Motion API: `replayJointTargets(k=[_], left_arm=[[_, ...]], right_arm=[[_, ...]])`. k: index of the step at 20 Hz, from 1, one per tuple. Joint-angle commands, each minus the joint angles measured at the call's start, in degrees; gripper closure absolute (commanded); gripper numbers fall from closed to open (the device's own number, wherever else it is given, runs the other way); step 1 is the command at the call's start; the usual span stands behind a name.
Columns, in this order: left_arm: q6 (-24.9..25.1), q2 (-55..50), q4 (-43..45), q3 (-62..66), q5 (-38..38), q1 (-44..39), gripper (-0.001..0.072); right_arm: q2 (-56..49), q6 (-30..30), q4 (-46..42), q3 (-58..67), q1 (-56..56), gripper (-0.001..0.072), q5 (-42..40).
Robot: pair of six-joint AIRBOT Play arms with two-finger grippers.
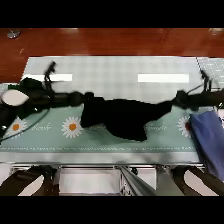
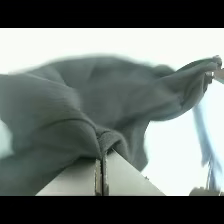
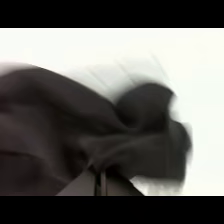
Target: Fold the shirts.
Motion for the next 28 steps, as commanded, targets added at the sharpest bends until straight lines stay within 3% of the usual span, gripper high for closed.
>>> replayJointTargets(k=[1, 5, 7, 13, 17, 22, 25, 28], left_arm=[[0.2, 2.4, -0.1, 16.5, -0.9, 6.8, 0.0686], [0.2, 4.9, 0.0, 36.3, -3.6, 15.3, 0.0687], [0.2, 6.9, 0.5, 43.2, -6.4, 19.9, 0.0686], [0.0, 18.9, 14.4, 48.5, -9.6, 32.2, 0.0687], [-3.7, 23.3, 25.6, 47.1, -16.0, 32.3, 0.0687], [-5.7, 23.1, 25.4, 30.4, -13.1, 28.5, 0.0687], [-6.4, 17.9, 22.8, 19.9, -9.0, 25.3, 0.0686], [-5.8, 7.5, 21.0, 16.8, -7.8, 18.2, 0.0687]], right_arm=[[-0.3, 0.8, 1.1, 25.5, 0.7, 0.0691, 3.4], [-0.1, 2.2, 1.0, 55.2, 0.7, 0.0691, 7.2], [2.0, 2.3, 0.1, 64.0, 0.7, 0.0691, 9.1], [17.0, 2.6, -13.8, 65.5, 0.7, 0.0691, 12.7], [21.7, 4.7, -18.3, 64.5, 0.7, 0.0691, 19.7], [26.4, 5.1, -8.5, 40.7, 0.7, 0.0690, 25.2], [27.9, 3.9, -6.4, 19.0, 0.7, 0.0690, 19.8], [27.4, 3.5, -6.4, -1.3, 0.7, 0.0690, 8.6]])
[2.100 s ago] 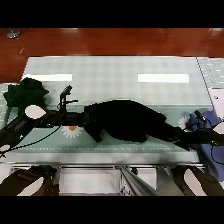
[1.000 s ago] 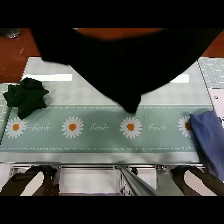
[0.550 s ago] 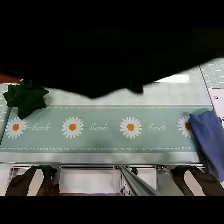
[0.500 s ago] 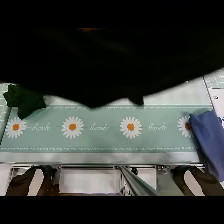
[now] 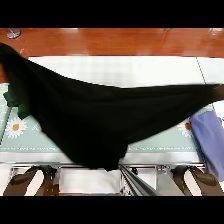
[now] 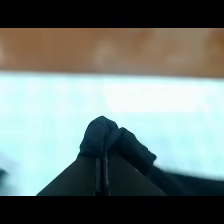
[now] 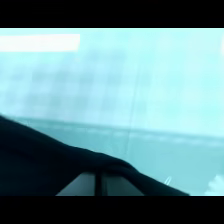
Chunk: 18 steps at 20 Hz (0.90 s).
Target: Fold the shirts.
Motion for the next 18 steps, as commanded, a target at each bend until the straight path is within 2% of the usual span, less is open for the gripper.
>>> replayJointTargets(k=[1, 3, 7, 8, 9, 10, 11, 13, 15, 18], left_arm=[[0.0, -10.8, -1.9, -4.7, 3.6, -7.7, 0.0687], [-0.6, -17.8, -1.9, -4.7, 8.0, -12.3, 0.0687], [-6.8, -27.5, -3.4, -4.4, 11.7, -16.4, 0.0683], [-8.1, -28.8, -4.0, -4.4, 10.7, -16.3, 0.0621], [-8.6, -29.4, -3.8, -4.4, 9.1, -16.1, 0.0363], [-7.6, -29.6, -3.7, -4.4, 6.6, -15.5, 0.0002], [-6.4, -29.6, -2.6, -4.1, 1.8, -14.0, 0.0007], [-6.5, -29.3, 0.2, -3.6, -9.3, -9.4, 0.0007], [-5.6, -27.6, 2.2, -6.4, -15.7, -4.5, 0.0007], [-5.2, -21.7, 2.6, -20.1, -13.7, 0.3, 0.0007]], right_arm=[[-0.4, -0.7, 1.5, -23.3, 0.0, 0.0691, -13.2], [-4.8, -0.7, 1.7, -29.4, 0.0, 0.0691, -20.3], [-20.3, -1.4, 1.8, -26.4, 0.0, 0.0689, -24.4], [-24.1, -1.4, 1.8, -24.7, 0.0, 0.0686, -23.7], [-27.7, -1.4, 1.6, -22.4, -0.1, 0.0559, -22.8], [-30.6, -1.4, 1.0, -20.1, -0.1, 0.0244, -21.3], [-33.1, -1.5, -0.1, -17.3, -0.1, 0.0088, -18.9], [-35.6, -1.5, -3.2, -12.5, -1.2, 0.0087, -14.2], [-34.7, -1.2, -6.4, -12.0, -3.8, 0.0087, -13.3], [-32.7, -1.4, -7.0, -16.8, -7.6, 0.0088, -13.7]])
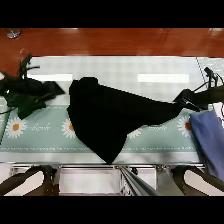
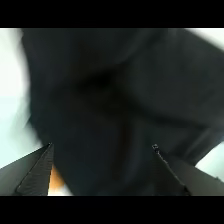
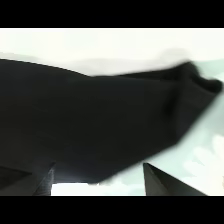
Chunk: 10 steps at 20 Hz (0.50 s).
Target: Fold the shirts.
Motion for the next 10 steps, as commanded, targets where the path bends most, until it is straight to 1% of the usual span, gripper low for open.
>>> replayJointTargets(k=[1, 2, 3, 5, 6, 8, 10], left_arm=[[0.6, 5.6, 1.2, -14.7, -2.4, 4.6, 0.0007], [0.7, 7.0, -0.5, -19.9, -1.0, 4.4, 0.0007], [1.5, 8.1, -4.7, -24.8, 0.8, 4.5, 0.0007], [5.6, 8.5, -16.3, -32.8, 5.1, 4.4, 0.0007], [6.3, 8.4, -19.8, -35.2, 6.8, 4.2, 0.0007], [6.2, 8.2, -20.0, -37.6, 9.7, 1.8, 0.0007], [5.6, 7.3, -20.1, -37.8, 11.0, -1.9, 0.0008]], right_arm=[[0.9, 0.1, -1.9, -5.0, -3.5, 0.0088, 0.2], [1.5, -0.1, -1.4, -7.9, -3.6, 0.0088, -0.9], [2.0, -0.9, 0.1, -10.8, -3.5, 0.0088, -2.2], [2.1, -3.1, 5.5, -14.8, -3.4, 0.0088, -4.6], [2.1, -3.5, 7.9, -15.9, -3.4, 0.0088, -5.4], [2.1, -4.3, 10.1, -16.5, -3.4, 0.0088, -5.9], [2.1, -4.9, 10.1, -16.5, -3.4, 0.0088, -5.9]])
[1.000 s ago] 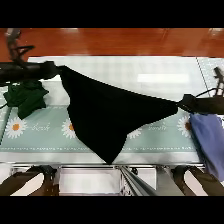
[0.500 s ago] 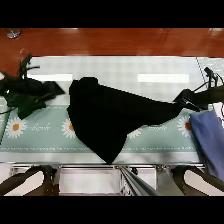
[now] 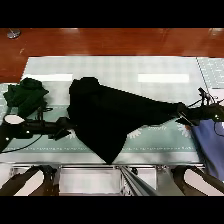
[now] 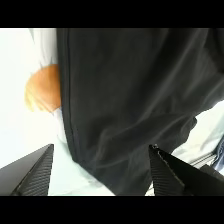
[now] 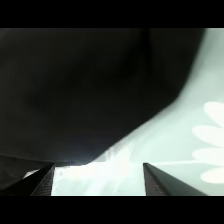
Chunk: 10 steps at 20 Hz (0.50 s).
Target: Fold the shirts.
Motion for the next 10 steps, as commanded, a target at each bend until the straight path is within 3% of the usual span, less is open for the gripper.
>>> replayJointTargets(k=[1, 7, 8, 9, 10], left_arm=[[0.5, -0.6, -3.9, -3.7, 4.8, -5.2, 0.0007], [0.8, -4.0, -12.6, -3.3, 14.1, -18.3, 0.0010], [2.1, -4.4, -12.6, -2.7, 14.4, -19.5, 0.0133], [4.9, -4.5, -12.9, -1.6, 13.7, -19.7, 0.0672], [6.6, -4.4, -13.4, -0.4, 13.0, -19.6, 0.0687]], right_arm=[[0.1, -1.5, 2.8, -1.5, -0.1, 0.0088, -1.0], [0.1, -1.8, 2.8, -1.5, -0.1, 0.0085, -1.2], [0.1, -1.6, 2.7, -1.5, -0.2, 0.0085, -1.8], [0.1, -0.7, 2.1, -1.4, -0.2, 0.0085, -2.8], [0.1, 1.2, 1.4, -1.4, -0.2, 0.0086, -4.0]])
